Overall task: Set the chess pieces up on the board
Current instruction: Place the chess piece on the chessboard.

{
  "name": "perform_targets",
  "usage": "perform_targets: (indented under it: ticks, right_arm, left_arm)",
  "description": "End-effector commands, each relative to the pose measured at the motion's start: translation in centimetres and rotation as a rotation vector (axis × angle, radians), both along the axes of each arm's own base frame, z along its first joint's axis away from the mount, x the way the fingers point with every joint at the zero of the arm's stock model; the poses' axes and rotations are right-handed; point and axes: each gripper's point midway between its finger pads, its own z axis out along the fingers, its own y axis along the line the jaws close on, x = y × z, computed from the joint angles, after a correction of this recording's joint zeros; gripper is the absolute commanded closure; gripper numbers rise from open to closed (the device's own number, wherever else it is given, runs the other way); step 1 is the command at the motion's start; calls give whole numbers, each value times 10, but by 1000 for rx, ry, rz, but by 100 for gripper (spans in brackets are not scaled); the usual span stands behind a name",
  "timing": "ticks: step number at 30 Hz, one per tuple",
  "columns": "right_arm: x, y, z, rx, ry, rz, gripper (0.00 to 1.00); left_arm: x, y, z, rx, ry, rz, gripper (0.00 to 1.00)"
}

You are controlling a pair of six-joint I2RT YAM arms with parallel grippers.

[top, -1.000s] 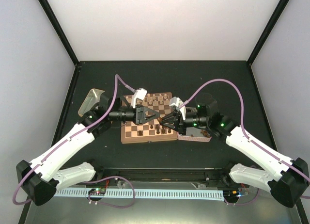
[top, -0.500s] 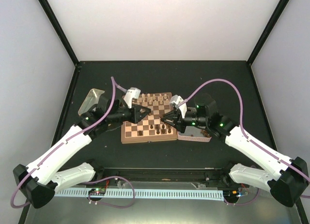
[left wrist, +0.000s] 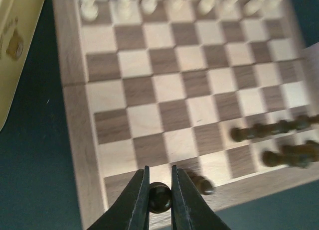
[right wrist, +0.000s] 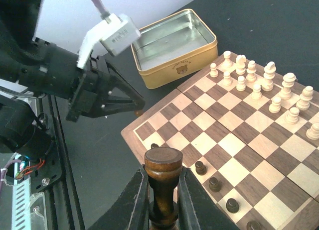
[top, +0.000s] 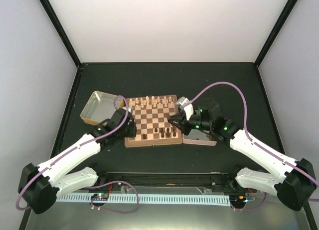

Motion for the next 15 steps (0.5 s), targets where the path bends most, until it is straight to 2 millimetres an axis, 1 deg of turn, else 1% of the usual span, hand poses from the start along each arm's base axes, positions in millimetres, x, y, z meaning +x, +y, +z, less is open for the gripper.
perform_targets:
  ticks: [1, 6, 15]
  right_arm:
    - [4, 3, 3, 12, -5, -17, 85]
    - [3, 2, 2, 15, 1, -15, 85]
    - [3, 2, 1, 11, 3, -17, 85]
  left_arm:
    - [13, 7, -17, 56, 15, 74, 97]
    - [18, 9, -43, 120, 59, 85, 97]
    - [25, 16, -64, 157, 61, 126, 96]
